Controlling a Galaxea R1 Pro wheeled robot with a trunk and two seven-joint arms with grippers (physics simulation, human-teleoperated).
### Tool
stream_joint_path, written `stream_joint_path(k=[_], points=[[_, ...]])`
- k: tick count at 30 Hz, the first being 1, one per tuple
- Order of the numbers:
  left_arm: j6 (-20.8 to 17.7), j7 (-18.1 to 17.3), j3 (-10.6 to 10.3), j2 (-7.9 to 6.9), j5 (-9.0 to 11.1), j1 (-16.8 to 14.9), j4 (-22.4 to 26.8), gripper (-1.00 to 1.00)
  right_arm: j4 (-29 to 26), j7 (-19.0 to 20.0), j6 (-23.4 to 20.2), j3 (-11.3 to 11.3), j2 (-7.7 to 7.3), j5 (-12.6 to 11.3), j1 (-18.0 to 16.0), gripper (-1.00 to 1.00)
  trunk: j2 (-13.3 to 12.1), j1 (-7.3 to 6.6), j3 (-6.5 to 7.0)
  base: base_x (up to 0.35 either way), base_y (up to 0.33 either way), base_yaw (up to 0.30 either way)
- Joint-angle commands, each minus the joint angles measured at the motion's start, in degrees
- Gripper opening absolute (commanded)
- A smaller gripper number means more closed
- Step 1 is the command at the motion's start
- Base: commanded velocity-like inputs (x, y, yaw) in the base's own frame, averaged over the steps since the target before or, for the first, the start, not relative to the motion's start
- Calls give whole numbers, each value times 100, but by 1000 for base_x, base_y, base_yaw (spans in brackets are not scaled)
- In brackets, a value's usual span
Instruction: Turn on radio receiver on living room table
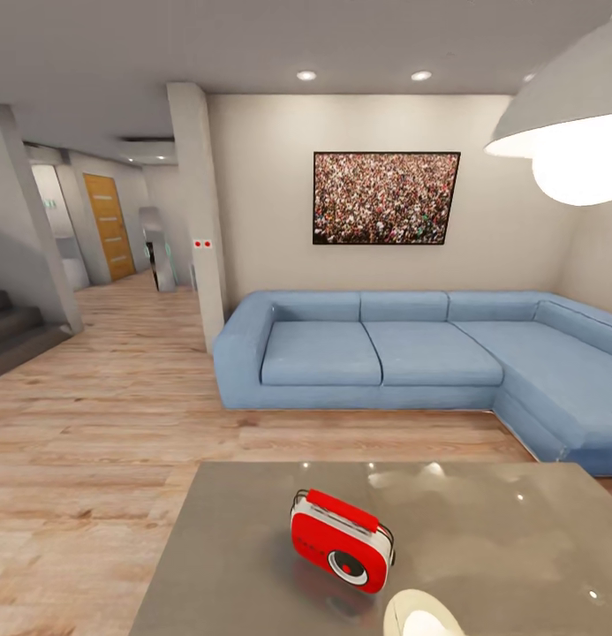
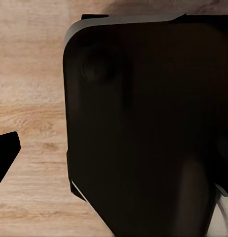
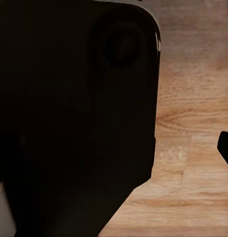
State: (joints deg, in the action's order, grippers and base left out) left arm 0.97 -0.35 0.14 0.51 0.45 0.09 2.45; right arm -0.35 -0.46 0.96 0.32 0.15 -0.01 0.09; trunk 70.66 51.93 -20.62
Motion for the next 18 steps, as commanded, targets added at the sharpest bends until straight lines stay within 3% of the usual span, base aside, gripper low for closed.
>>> stream_joint_path(k=[1,11,18], points=[[0,0,-1,-1,1,0,-2,100,0,0,4,2,-1,7,0,100,-42,-23,19,0,0,0],[0,0,3,2,-1,0,1,100,0,7,10,4,-6,35,0,100,-443,-242,129,0,0,-62],[0,6,1,0,6,0,0,100,0,11,9,5,-6,43,0,100,-443,-242,66,0,0,-81]])
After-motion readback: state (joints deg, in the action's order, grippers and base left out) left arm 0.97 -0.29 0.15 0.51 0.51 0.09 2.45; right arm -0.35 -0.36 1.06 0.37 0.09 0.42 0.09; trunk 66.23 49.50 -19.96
